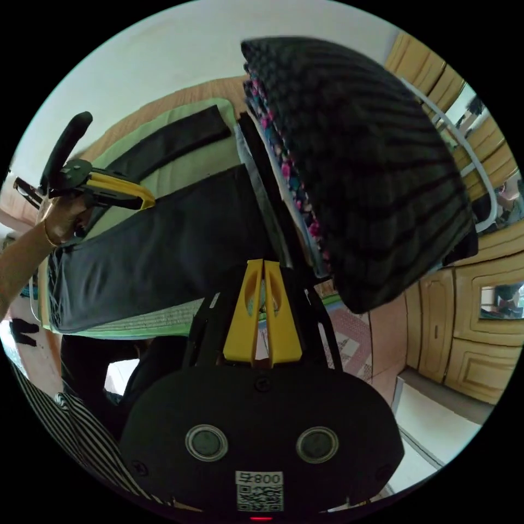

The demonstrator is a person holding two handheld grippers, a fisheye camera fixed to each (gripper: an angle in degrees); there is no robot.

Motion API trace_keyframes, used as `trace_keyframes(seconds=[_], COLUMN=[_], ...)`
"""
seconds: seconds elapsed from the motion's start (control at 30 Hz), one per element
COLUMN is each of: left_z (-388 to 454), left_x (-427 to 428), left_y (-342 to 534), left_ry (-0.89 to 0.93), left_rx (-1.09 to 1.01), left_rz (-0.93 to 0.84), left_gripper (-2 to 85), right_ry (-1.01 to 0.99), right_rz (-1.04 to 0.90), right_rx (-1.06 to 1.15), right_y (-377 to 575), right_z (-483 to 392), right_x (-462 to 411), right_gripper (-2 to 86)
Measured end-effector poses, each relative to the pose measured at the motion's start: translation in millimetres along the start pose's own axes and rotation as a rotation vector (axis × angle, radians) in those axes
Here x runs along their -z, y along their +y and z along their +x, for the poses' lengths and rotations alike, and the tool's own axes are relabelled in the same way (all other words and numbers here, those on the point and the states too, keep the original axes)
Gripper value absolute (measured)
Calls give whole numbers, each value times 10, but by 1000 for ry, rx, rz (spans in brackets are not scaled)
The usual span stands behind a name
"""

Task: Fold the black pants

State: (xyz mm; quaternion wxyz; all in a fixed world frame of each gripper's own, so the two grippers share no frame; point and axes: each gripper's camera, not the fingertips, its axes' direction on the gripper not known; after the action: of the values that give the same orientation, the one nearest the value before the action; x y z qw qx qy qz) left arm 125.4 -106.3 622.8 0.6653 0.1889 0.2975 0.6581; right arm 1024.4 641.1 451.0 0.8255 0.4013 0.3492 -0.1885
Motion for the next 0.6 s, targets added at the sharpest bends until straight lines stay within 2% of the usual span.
trace_keyframes(seconds=[0.13, 0.27, 0.4, 0.6], left_z=[-58, -56, 0, 8], left_x=[708, 1547, 2090, 2984], left_y=[92, 571, 1295, 2984], left_ry=[5, 57, 63, -11], left_rx=[87, 184, 339, 830], left_rz=[95, 188, 166, 111], left_gripper=[58, 57, 48, 32], right_ry=[10, -40, -239, -355], right_rz=[84, 129, 95, -4], right_rx=[-59, -30, 155, 506], right_y=[-102, -146, -305, -511], right_z=[56, -21, -536, -1710], right_x=[45, 97, -119, -490], right_gripper=[-2, 0, 0, 1])
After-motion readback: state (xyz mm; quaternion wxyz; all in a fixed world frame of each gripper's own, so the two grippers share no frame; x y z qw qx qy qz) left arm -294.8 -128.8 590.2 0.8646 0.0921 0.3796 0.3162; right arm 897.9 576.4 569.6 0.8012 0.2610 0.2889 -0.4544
